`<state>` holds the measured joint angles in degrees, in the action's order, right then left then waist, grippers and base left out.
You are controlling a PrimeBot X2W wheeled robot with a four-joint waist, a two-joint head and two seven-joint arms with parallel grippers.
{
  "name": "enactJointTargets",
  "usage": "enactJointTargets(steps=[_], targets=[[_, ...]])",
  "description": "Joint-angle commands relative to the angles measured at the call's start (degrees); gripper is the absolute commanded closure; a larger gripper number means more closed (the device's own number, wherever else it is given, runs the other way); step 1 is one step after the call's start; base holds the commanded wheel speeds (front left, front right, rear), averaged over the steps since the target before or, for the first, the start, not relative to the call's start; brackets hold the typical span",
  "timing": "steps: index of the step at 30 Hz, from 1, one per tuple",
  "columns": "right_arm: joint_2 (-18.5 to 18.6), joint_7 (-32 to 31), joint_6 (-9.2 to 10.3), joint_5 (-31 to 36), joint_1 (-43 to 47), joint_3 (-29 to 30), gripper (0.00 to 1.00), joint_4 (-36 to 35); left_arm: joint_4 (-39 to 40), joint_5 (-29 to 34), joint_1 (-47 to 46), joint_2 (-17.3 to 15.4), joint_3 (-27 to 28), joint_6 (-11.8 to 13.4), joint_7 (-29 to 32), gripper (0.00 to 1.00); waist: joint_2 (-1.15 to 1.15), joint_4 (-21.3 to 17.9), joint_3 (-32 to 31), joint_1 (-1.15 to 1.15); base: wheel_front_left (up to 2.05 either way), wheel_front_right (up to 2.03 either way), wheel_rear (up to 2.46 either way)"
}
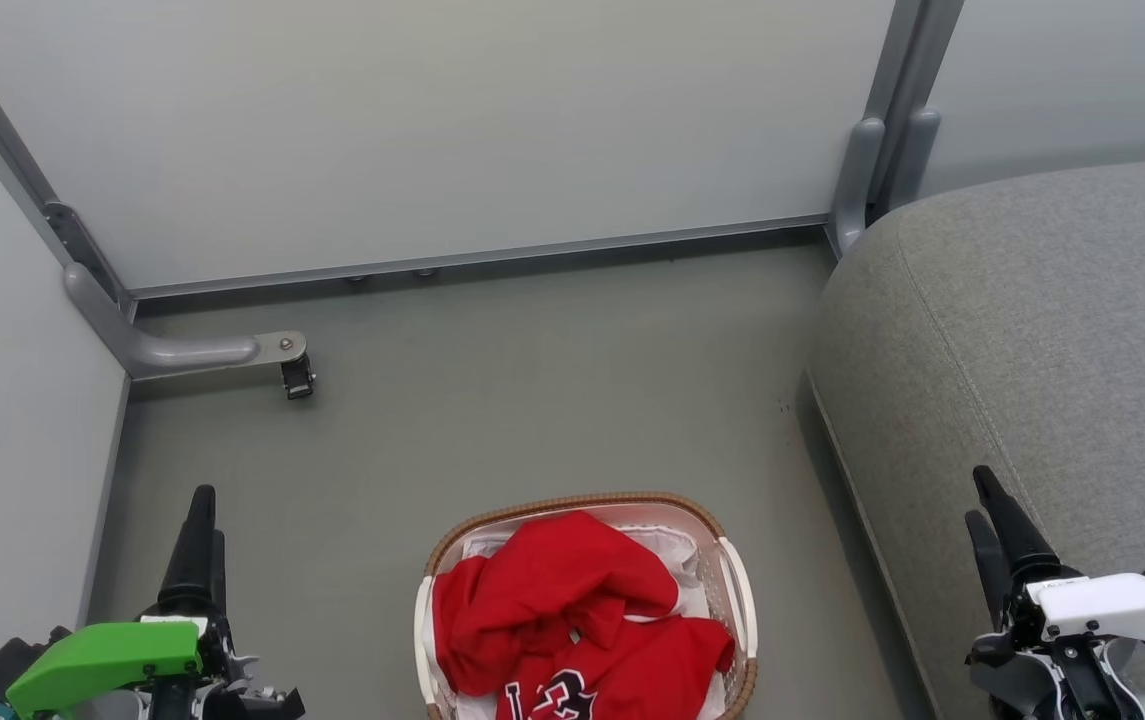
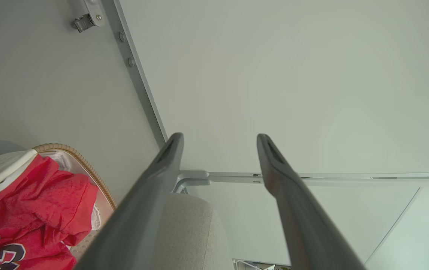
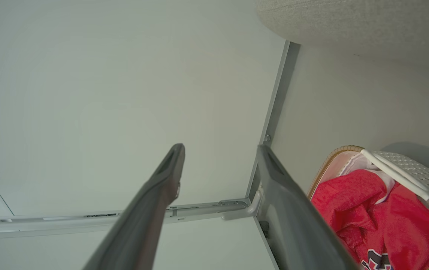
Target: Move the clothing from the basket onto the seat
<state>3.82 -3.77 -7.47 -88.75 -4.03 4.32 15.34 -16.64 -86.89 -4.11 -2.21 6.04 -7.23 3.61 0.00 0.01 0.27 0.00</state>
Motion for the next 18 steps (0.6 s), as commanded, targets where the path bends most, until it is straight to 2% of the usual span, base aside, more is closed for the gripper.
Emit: enactJointTargets(steps=[1, 18], targets=[[1.2, 0.7, 0.00, 1.9, -1.1, -0.5, 0.00, -1.3, 1.0, 2.8, -1.0, -0.3, 0.0, -0.1, -0.6, 0.00, 0.00, 0.0, 0.0, 0.00, 0.00, 0.00, 0.00], [4.4, 4.9, -0.01, 18.8, -3.9, -4.7, 0.00, -0.5, 0.7, 24.8, -1.6, -1.5, -2.5, -0.1, -4.8, 0.00, 0.00, 0.1, 0.3, 0.00, 0.00, 0.00, 0.00]])
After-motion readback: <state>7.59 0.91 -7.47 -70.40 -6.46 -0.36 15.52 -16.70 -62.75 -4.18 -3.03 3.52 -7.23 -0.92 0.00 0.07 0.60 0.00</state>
